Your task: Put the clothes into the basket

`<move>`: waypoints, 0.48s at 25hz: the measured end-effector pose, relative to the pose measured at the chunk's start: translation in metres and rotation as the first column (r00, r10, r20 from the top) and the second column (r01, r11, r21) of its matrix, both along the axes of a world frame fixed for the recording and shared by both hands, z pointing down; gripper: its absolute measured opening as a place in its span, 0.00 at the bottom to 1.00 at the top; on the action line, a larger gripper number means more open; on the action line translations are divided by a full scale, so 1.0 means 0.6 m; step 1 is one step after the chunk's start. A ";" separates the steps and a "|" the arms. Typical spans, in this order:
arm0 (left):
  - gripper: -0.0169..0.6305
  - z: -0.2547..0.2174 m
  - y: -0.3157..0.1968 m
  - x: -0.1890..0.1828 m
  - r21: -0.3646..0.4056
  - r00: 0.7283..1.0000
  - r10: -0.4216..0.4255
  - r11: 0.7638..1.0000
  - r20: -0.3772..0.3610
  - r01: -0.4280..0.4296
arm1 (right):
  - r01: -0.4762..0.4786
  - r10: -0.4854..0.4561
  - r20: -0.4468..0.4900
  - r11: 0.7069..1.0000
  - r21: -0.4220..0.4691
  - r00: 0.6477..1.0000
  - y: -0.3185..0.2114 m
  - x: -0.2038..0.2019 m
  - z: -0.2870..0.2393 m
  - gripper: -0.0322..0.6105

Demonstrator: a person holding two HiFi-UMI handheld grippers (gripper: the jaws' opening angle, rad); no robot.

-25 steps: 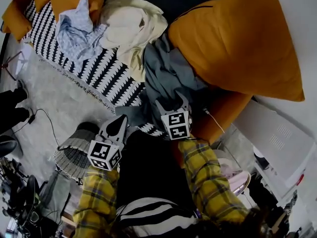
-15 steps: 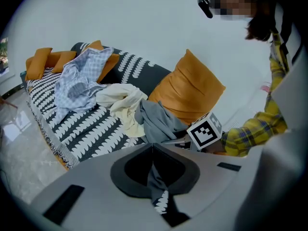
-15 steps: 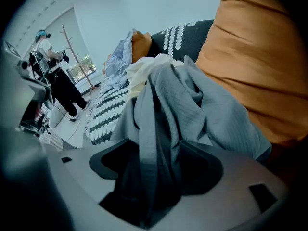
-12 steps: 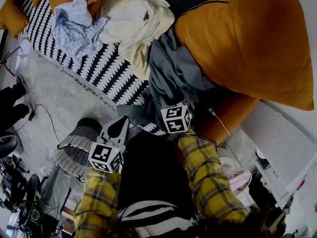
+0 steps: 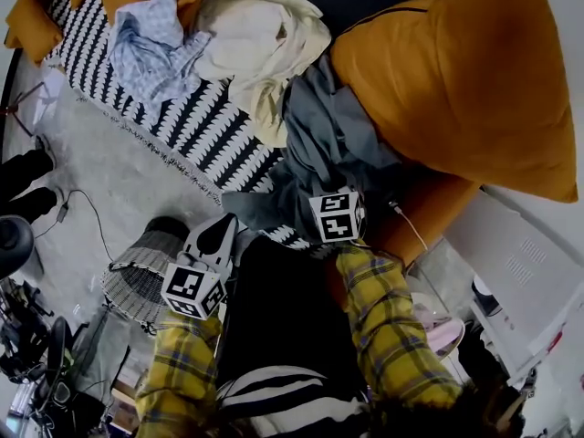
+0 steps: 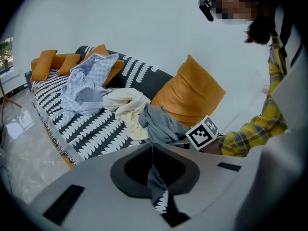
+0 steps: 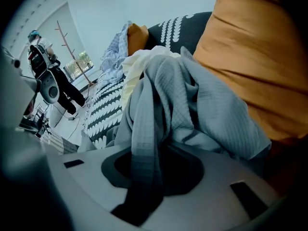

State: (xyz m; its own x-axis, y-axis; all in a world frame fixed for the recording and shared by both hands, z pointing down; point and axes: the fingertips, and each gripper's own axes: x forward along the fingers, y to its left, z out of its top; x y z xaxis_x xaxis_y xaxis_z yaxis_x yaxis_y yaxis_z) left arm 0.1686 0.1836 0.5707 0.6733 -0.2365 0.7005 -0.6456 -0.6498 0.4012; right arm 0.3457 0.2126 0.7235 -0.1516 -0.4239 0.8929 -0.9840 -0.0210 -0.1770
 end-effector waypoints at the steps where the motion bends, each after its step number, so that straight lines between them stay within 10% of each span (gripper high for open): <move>1: 0.05 -0.005 0.000 -0.001 0.005 1.000 -0.003 1.000 -0.004 0.003 | 0.000 0.000 0.005 1.000 0.011 1.000 0.001 -0.001 -0.009 0.23; 12: 0.06 -0.092 0.002 0.005 0.091 0.997 -0.038 0.995 -0.060 0.043 | 0.028 -0.037 0.045 0.981 0.190 0.998 -0.004 -0.008 -0.174 0.22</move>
